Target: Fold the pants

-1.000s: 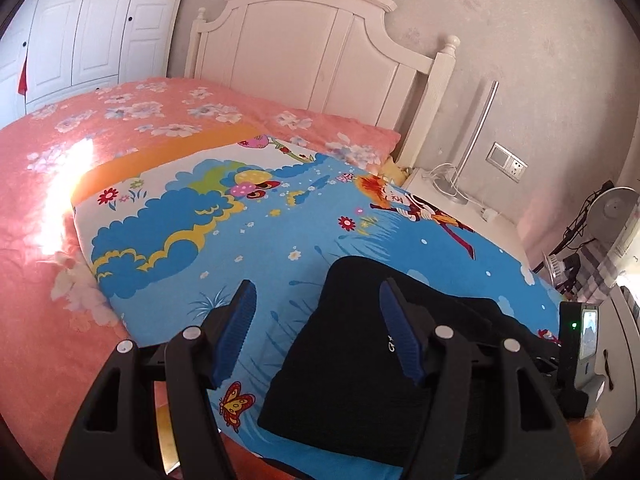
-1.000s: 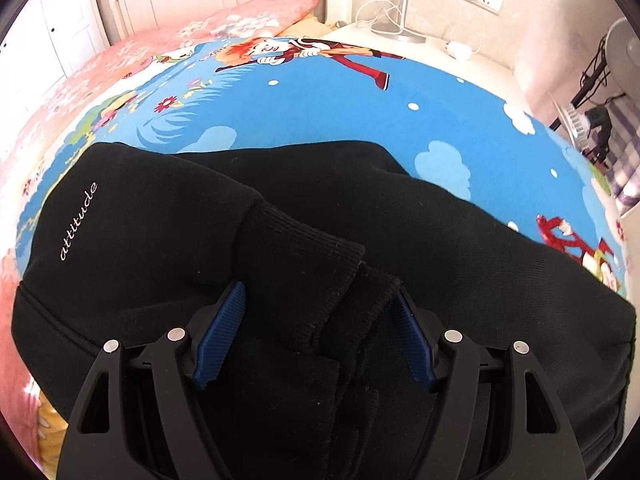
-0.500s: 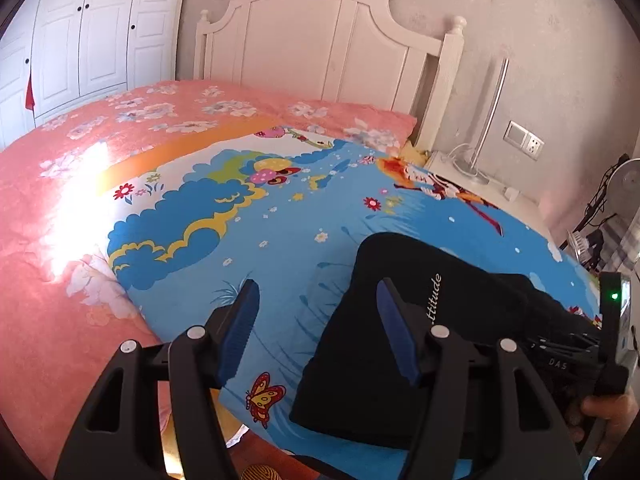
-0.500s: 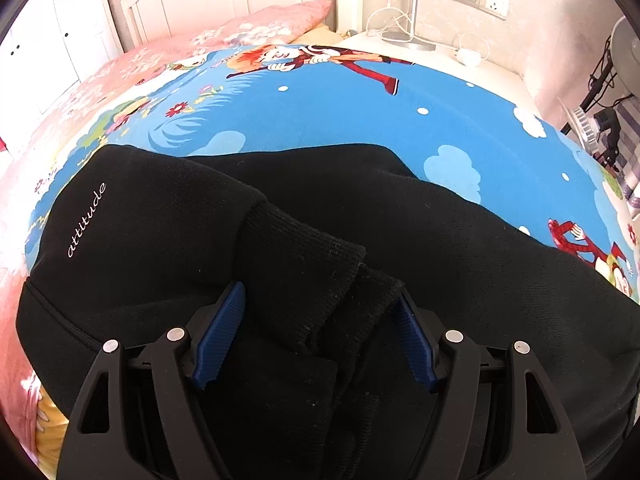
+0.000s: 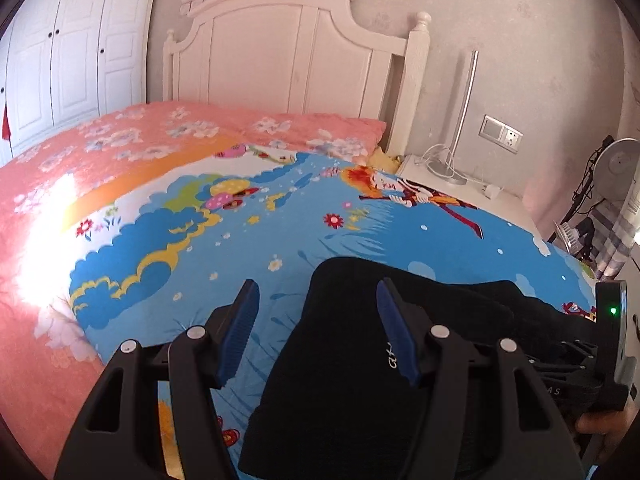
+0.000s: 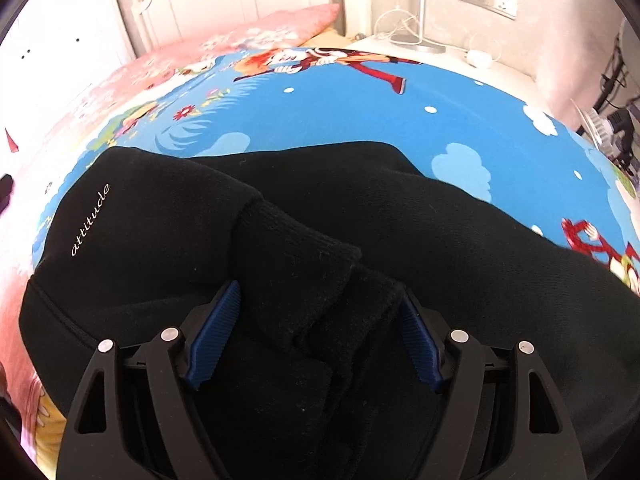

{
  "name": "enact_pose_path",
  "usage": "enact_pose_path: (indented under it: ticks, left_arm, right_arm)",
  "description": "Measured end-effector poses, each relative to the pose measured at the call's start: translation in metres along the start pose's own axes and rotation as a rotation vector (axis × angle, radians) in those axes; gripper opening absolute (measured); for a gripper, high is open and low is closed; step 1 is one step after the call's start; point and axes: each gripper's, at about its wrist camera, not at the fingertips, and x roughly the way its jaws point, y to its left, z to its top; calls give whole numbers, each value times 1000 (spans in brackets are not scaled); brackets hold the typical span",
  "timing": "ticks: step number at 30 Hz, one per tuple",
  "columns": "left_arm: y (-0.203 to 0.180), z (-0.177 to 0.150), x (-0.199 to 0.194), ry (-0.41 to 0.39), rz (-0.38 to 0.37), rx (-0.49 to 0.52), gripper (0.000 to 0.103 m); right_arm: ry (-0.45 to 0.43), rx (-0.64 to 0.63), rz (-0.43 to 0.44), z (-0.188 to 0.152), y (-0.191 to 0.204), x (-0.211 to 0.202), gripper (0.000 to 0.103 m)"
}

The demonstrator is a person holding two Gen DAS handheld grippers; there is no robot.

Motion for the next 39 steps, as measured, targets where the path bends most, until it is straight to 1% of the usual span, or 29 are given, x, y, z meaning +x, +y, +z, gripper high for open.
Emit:
enact_pose_path:
  ticks: [1, 2, 4, 7, 9, 11, 13, 16, 19, 20, 23, 24, 26, 27, 28, 29, 30, 32, 35, 37, 38, 39]
  left_arm:
    - [1, 1, 2, 14, -25, -26, 61]
    - [1, 1, 3, 13, -27, -27, 61]
    - [-3, 0, 3, 3, -5, 11, 61]
    - [-2, -4, 5, 5, -23, -4, 61]
    - [-4, -7, 11, 36, -25, -13, 61]
    - [-7, -10, 10, 51, -47, -21, 61]
    - [-13, -9, 8, 43, -44, 9, 61]
    - [-20, -9, 14, 59, -49, 41, 61]
    - [-20, -9, 23, 91, -36, 27, 60]
    - [-20, -6, 20, 87, -48, 12, 60]
    - [-26, 1, 3, 34, -53, 44, 61]
    - [-25, 0, -1, 18, -67, 46, 61]
    - [-20, -7, -8, -2, -86, 38, 61]
    - [-17, -12, -9, -10, -102, 47, 61]
    - [-17, -17, -6, -9, -99, 76, 61]
    - [-17, -19, -1, 18, -71, 90, 58]
    - [-13, -17, 4, 71, -62, 65, 49]
    - [-5, -9, 7, 99, -93, 15, 48]
    - [0, 4, 17, 109, -102, 12, 48]
    - [0, 8, 28, 148, -152, 15, 48]
    - [-2, 11, 35, 144, -139, 29, 48]
    - [-3, 14, 43, 143, -101, 50, 48]
  right_arm:
    - [2, -6, -7, 0, 2, 0, 71]
    - [4, -7, -3, 2, 2, 0, 71]
    - [7, -1, 13, 3, -1, 1, 72]
    - [-9, -5, 12, 2, -1, 1, 72]
    - [-16, -2, 11, 0, -2, 0, 72]
    - [-20, -6, 4, 0, 0, -1, 72]
    - [-21, -1, 6, -1, -1, -2, 72]
    - [-21, 4, 5, -1, -1, -1, 72]
    - [-4, 3, 16, 3, -2, 2, 73]
    - [4, 0, 17, 4, -3, 2, 73]
    - [4, 16, 4, 6, -3, 1, 73]
    - [0, 19, 0, 5, -2, 1, 73]
    - [-15, 15, 2, 1, -1, 0, 73]
    - [-28, 13, 7, -2, -1, -1, 73]
    - [-44, 14, 12, -4, -2, -2, 73]
    - [-48, 16, 13, -4, -3, -2, 73]
    - [-41, 16, 11, -3, -3, -2, 73]
    - [-32, 15, 7, -1, -2, -2, 73]
    - [-37, 27, 11, -1, -3, -2, 73]
    - [-29, 46, 26, 0, -6, -3, 72]
    - [-19, 68, 46, 1, -9, -5, 71]
    - [-7, 95, 70, 2, -13, -7, 67]
